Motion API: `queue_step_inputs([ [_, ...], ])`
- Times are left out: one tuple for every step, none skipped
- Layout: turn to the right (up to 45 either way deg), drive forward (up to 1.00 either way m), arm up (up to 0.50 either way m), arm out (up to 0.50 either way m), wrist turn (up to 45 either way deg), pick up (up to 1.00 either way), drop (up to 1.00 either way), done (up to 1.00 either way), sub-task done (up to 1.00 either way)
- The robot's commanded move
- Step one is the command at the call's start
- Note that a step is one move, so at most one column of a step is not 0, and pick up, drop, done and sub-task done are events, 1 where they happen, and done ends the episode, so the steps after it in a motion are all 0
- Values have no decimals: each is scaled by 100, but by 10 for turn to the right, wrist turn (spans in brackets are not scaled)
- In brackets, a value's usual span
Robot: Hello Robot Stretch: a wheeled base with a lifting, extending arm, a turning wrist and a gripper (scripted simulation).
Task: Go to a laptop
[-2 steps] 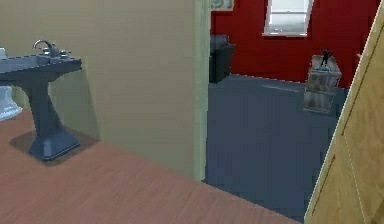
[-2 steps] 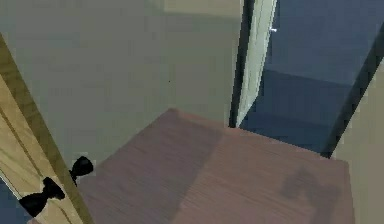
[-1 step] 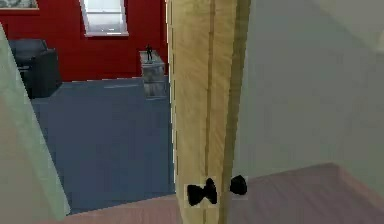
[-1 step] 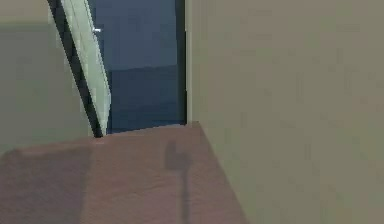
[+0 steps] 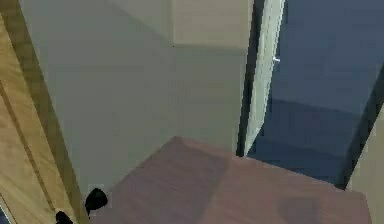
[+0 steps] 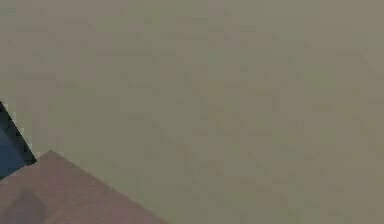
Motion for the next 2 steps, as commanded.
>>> queue_step_inputs([
  [300,0,0,0,0,0,0,0,0],
  [0,15,0,0,0,0,0,0,0],
])
